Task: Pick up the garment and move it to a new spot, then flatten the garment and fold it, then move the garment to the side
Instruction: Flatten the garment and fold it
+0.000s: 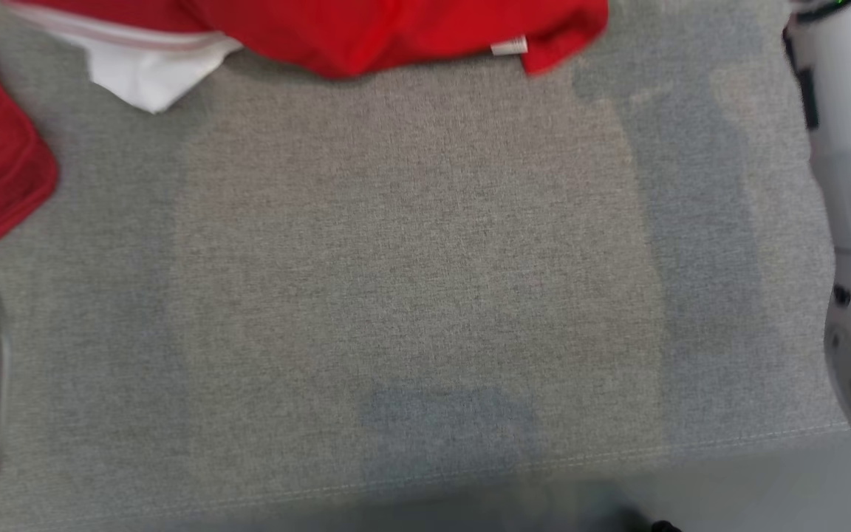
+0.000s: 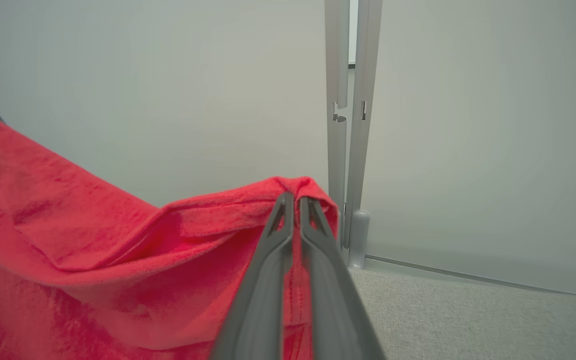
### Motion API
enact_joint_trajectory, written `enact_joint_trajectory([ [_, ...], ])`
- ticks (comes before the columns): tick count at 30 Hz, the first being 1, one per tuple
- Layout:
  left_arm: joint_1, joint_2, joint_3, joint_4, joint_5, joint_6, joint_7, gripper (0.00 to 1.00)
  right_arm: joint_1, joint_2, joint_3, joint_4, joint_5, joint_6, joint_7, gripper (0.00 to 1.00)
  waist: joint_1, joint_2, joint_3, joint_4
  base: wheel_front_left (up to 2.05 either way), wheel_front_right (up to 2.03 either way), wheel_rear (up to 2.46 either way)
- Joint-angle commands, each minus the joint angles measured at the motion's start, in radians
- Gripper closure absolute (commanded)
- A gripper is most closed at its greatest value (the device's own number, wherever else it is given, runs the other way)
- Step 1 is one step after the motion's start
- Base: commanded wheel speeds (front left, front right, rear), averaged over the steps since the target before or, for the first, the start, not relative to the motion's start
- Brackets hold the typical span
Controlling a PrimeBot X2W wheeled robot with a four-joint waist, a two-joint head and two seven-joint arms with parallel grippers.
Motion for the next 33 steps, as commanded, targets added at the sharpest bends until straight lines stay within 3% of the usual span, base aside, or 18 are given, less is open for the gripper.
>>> enact_joint_trajectory([
  [1,-0.032,0.003,0.004,0.009,0.007,-0.003,-0.015,1.00,-0.026,0.003,-0.002,0.011,-0.011,0.000,-0.015,1.00,-0.0003,0.0000,0.094,-0.027,0.00,0.00,0.00],
  [9,-0.244,-0.029,0.001,0.100,0.054,-0.007,-0.211,1.00,-0.254,0.013,-0.115,0.111,-0.142,0.000,-0.241,1.00,-0.0003,0.0000,0.130,-0.017,0.00,0.00,0.00],
  [17,-0.322,-0.035,-0.002,0.103,0.041,-0.032,-0.357,1.00,-0.336,0.029,-0.198,0.185,-0.278,0.000,-0.420,1.00,-0.0003,0.0000,0.122,-0.029,0.00,0.00,0.00],
  [21,-0.255,-0.050,-0.010,0.098,-0.003,-0.036,-0.336,1.00,-0.311,0.024,-0.168,0.236,-0.287,0.000,-0.399,1.00,-0.0003,0.0000,0.151,-0.025,0.00,0.00,0.00],
  [26,-0.091,-0.019,-0.072,0.032,-0.044,-0.038,-0.269,1.00,-0.227,0.002,-0.052,0.268,-0.246,0.000,-0.366,1.00,-0.0003,0.0000,0.154,-0.016,0.00,0.00,0.00],
  [33,0.241,0.070,-0.084,-0.167,-0.145,-0.024,-0.147,1.00,-0.025,-0.112,0.130,0.179,-0.122,0.000,-0.252,1.00,-0.0003,0.0000,0.087,0.016,0.00,0.00,0.00],
])
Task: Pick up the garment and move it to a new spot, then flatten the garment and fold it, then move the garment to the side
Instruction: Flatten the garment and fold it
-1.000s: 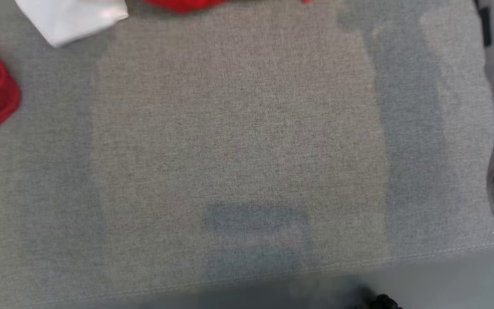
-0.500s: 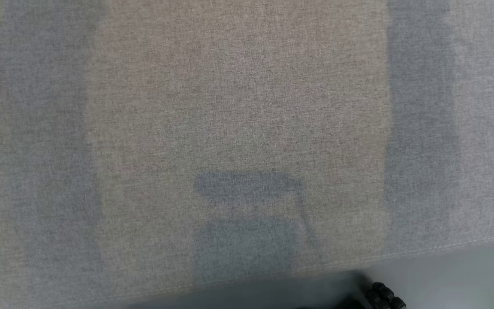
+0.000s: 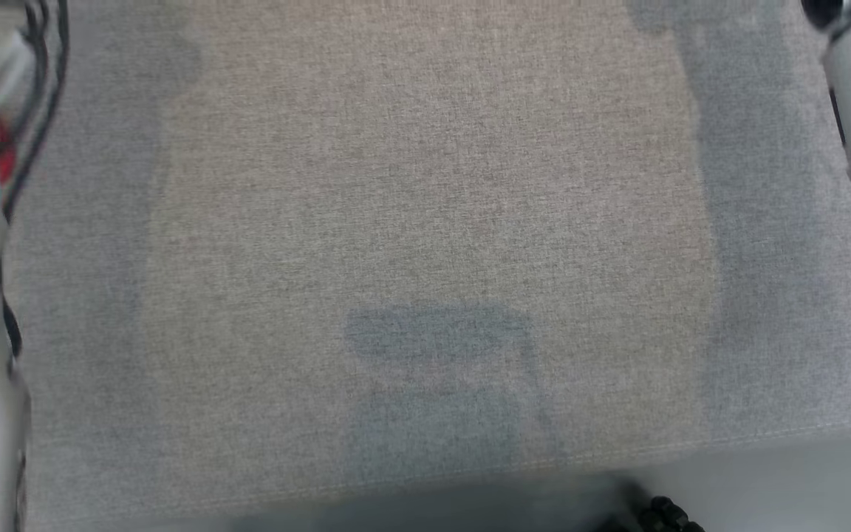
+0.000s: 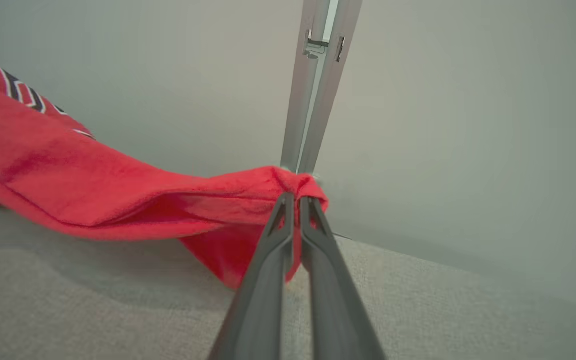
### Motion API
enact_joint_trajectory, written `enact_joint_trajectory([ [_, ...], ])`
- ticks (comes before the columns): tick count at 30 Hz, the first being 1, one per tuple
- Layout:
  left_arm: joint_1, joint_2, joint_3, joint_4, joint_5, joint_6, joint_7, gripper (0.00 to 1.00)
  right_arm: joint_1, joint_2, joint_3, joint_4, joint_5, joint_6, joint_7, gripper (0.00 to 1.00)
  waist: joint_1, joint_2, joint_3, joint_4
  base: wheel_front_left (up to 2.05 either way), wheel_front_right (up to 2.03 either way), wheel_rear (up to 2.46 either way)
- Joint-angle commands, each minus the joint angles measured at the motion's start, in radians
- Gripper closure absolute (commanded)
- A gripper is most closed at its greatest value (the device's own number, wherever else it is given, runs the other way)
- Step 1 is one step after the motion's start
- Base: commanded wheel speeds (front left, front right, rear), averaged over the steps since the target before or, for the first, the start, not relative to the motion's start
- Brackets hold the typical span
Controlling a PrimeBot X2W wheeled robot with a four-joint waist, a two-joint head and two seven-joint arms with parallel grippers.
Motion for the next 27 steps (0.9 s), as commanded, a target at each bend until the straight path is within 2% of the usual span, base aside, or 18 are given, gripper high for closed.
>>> enact_joint_trajectory([
  [1,0.066,0.017,0.006,-0.039,-0.015,0.015,0.014,1.00,0.043,-0.029,0.017,-0.025,0.024,-0.001,0.027,1.00,-0.0001,0.0000,-0.039,0.024,0.00,0.00,0.00],
  [6,0.370,0.019,0.046,-0.206,-0.083,0.113,0.058,1.00,0.217,-0.109,0.074,-0.143,0.126,-0.001,0.148,1.00,-0.0001,0.0000,-0.121,0.036,0.00,0.00,0.00],
  [11,0.661,-0.017,0.057,-0.318,-0.111,0.207,0.041,1.00,0.386,-0.150,0.091,-0.230,0.193,-0.001,0.234,1.00,-0.0001,0.0000,-0.220,0.057,0.00,0.00,0.00],
  [12,0.661,-0.017,0.057,-0.318,-0.111,0.207,0.041,1.00,0.386,-0.150,0.091,-0.230,0.193,-0.001,0.234,1.00,-0.0001,0.0000,-0.220,0.057,0.00,0.00,0.00],
  [19,0.937,-0.088,0.035,-0.336,-0.151,0.258,0.009,1.00,0.564,-0.167,0.066,-0.288,0.223,-0.001,0.296,1.00,-0.0001,0.0000,-0.338,0.102,0.00,0.00,0.00],
  [27,1.127,-0.119,0.004,-0.304,-0.143,0.274,-0.042,1.00,0.738,-0.174,0.010,-0.326,0.211,-0.001,0.427,1.00,-0.0001,0.0000,-0.450,0.128,0.00,0.00,0.00],
])
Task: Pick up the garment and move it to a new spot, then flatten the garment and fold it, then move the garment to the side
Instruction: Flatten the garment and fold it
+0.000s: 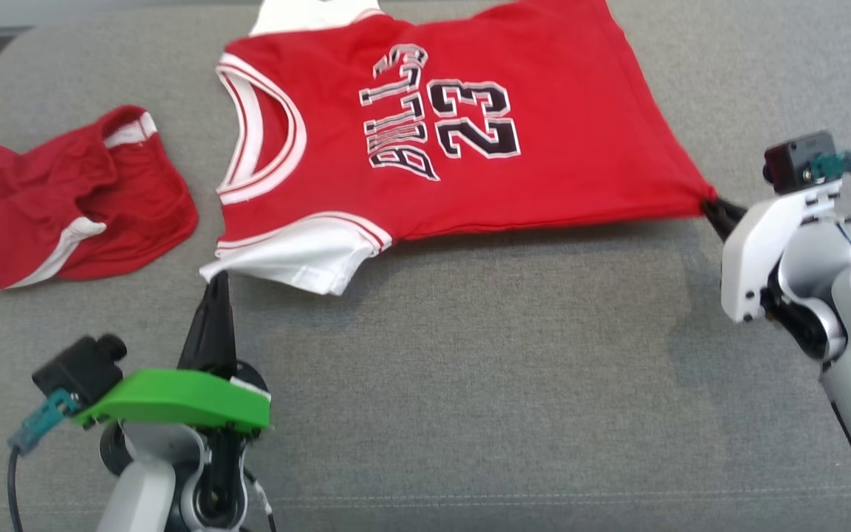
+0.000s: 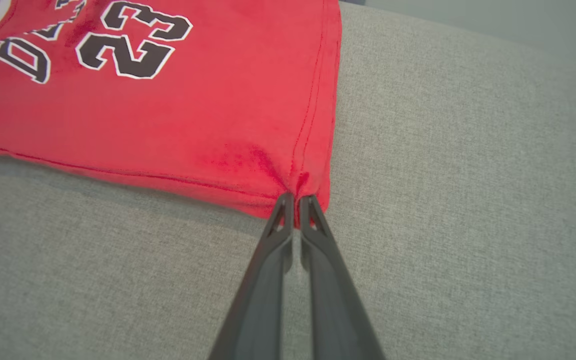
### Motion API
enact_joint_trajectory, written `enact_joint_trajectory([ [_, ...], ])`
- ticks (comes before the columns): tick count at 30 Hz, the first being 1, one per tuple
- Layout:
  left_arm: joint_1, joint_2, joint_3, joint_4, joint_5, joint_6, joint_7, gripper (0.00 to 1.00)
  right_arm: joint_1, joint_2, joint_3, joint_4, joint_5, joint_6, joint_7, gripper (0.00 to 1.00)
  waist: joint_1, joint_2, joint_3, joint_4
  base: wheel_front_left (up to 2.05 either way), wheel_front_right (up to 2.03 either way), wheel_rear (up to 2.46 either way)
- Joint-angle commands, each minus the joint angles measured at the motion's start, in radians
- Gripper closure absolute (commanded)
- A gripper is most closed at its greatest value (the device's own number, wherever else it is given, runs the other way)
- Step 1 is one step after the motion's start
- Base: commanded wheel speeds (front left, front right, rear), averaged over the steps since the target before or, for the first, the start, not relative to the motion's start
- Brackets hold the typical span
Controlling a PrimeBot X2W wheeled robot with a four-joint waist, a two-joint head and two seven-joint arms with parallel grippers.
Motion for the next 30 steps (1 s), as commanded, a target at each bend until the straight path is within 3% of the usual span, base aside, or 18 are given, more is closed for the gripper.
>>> enact_joint_trajectory([
  [1,0.037,0.004,-0.003,0.001,0.014,0.009,-0.011,1.00,0.048,-0.003,-0.017,-0.012,0.001,-0.001,0.029,1.00,0.0001,0.0000,-0.081,0.034,0.00,0.00,0.00],
  [7,0.157,-0.003,-0.017,-0.008,0.017,0.039,-0.021,1.00,0.212,0.005,-0.085,-0.088,-0.036,-0.001,0.144,1.00,0.0001,0.0000,-0.157,0.033,0.00,0.00,0.00],
  [16,0.295,0.072,-0.066,-0.066,0.085,0.113,0.038,1.00,0.481,0.037,-0.216,-0.262,-0.120,-0.001,0.314,1.00,0.0001,0.0000,-0.229,0.015,0.00,0.00,0.00],
  [23,0.378,0.124,-0.113,-0.140,0.123,0.188,0.129,1.00,0.608,0.105,-0.308,-0.343,-0.155,-0.001,0.364,1.00,0.0001,0.0000,-0.248,0.015,0.00,0.00,0.00],
  [30,0.417,0.179,-0.149,-0.229,0.147,0.215,0.206,1.00,0.653,0.142,-0.322,-0.384,-0.150,-0.001,0.368,1.00,0.0001,0.0000,-0.249,0.014,0.00,0.00,0.00],
])
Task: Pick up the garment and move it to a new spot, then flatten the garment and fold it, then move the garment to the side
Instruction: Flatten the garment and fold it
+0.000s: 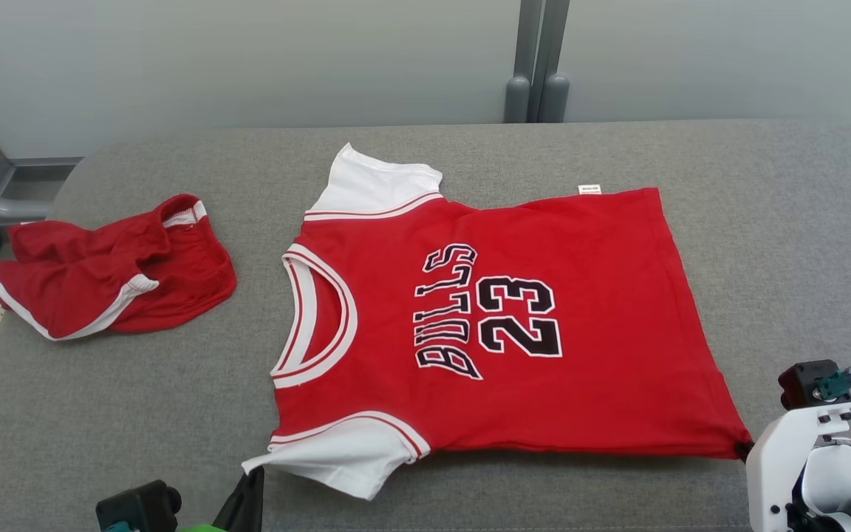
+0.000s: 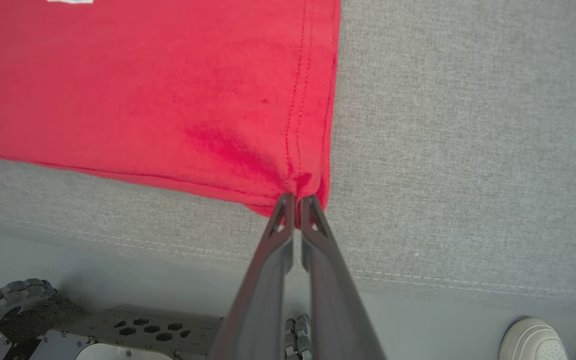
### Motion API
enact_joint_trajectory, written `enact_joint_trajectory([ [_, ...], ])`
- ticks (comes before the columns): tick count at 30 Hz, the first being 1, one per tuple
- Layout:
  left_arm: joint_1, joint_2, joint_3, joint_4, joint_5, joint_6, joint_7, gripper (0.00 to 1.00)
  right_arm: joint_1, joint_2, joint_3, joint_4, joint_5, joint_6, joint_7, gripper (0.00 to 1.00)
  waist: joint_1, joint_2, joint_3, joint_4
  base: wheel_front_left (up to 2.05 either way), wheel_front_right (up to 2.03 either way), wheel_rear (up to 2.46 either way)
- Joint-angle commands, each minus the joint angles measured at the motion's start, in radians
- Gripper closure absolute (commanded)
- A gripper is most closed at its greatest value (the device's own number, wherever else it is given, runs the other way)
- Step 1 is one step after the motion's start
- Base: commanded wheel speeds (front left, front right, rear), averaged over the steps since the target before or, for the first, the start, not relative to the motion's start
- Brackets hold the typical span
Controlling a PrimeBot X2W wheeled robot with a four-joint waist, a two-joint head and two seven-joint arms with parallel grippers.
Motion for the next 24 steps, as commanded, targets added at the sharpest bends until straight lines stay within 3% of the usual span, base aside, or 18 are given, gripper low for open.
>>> enact_joint_trajectory([
  [1,-0.009,0.011,0.000,-0.008,0.014,0.003,0.003,1.00,0.001,0.000,-0.006,-0.009,0.002,-0.001,-0.010,1.00,0.0001,0.0000,0.002,0.001,0.00,0.00,0.00],
  [8,-0.213,0.037,-0.048,0.041,0.094,-0.037,0.049,1.00,-0.083,0.016,-0.013,-0.023,-0.001,-0.001,-0.074,1.00,0.0001,0.0000,0.042,0.008,0.00,0.00,0.00],
  [24,-0.711,-0.044,-0.138,0.459,0.205,-0.126,0.102,1.00,-0.387,0.024,0.010,0.206,0.023,-0.001,-0.174,1.00,0.0001,0.0000,0.214,0.016,0.00,0.00,0.00],
])
